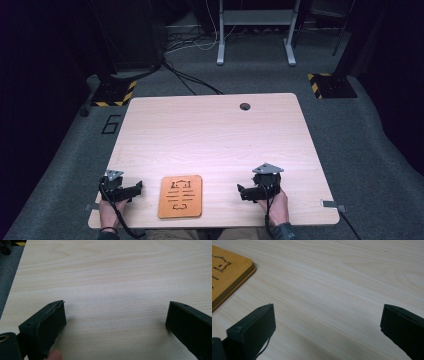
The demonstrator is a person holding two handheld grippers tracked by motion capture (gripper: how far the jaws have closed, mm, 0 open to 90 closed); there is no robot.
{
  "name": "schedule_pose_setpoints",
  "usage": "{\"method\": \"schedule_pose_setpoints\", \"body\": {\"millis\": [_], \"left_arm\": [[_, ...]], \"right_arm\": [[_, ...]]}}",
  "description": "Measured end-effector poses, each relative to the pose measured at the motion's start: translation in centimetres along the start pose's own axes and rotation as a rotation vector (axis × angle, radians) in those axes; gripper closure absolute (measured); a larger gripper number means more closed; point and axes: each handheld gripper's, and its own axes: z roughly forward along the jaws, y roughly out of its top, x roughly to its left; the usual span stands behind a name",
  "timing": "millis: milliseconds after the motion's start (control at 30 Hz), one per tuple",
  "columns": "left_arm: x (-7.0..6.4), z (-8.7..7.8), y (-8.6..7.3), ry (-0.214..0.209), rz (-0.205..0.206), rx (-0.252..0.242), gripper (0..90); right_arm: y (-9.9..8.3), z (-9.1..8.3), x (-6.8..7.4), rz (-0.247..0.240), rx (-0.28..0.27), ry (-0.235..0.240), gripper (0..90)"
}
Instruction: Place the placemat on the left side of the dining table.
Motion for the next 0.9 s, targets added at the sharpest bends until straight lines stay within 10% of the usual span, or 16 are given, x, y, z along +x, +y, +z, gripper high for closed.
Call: {"method": "schedule_pose_setpoints", "body": {"millis": [900], "left_arm": [[0.0,0.0,0.0,0.000,-0.009,-0.002,3.0]], "right_arm": [[2.7,4.0,5.3,-0.075,0.046,0.094,0.2]]}}
